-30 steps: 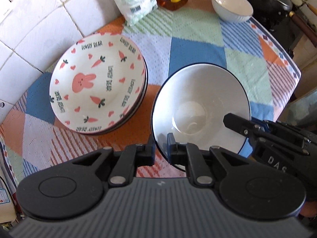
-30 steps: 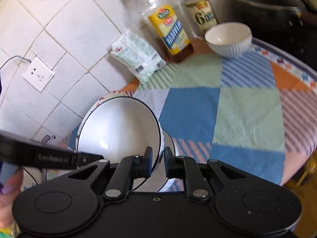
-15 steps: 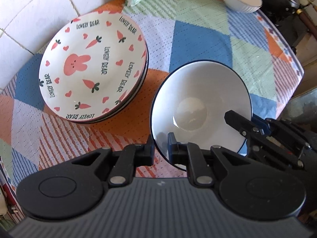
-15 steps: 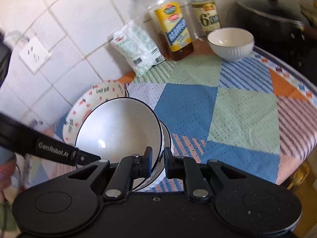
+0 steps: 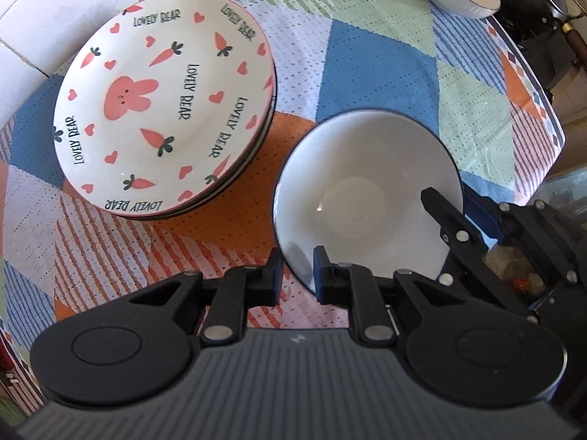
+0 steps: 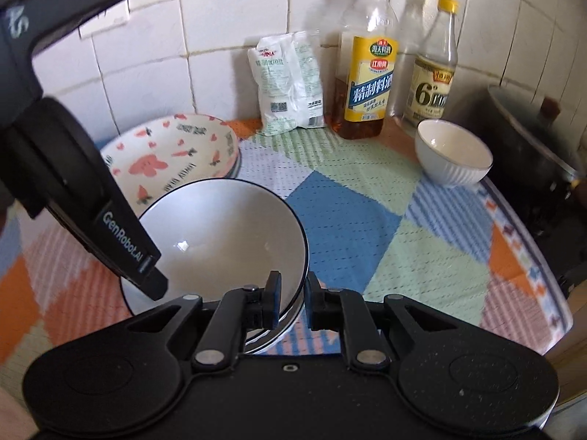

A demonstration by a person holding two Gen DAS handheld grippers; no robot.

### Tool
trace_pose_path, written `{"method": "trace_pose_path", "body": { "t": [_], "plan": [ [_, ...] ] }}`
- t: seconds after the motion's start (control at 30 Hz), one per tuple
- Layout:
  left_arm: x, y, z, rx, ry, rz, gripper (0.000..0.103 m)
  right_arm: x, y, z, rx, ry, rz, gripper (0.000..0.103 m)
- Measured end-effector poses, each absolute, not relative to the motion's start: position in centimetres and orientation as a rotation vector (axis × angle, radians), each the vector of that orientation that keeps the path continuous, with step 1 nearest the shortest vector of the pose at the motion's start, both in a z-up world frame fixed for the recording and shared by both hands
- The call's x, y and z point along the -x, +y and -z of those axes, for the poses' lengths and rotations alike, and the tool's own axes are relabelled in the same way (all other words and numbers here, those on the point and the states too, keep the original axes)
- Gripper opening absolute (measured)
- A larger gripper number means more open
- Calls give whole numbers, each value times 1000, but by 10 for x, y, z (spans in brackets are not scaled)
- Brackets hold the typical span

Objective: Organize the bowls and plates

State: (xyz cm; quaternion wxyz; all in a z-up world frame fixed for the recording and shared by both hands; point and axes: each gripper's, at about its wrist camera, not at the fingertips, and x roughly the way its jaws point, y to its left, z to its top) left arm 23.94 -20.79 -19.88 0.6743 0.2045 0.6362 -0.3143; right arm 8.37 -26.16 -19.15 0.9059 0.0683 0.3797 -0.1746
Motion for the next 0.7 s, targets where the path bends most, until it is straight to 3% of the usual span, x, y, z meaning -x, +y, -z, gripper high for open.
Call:
{"method": "trace_pose_path", "body": {
  "t": [0.2,0.37,0.47,0.7],
  "plan": [
    [-240,-204,190,-440,1420,727,15,-92,-261,190,-92,829,389,18],
    [-234,-203,173,-482,1364,755,15,-73,-272,179,-221,736,386,19],
    [-233,-204,159,-502,1317,781,15,-54,-273,171,-268,644,367,37],
    [-225,-216,119,-478,1247,862,18,-19,-293,159,-316,583,381,37]
  ]
}}
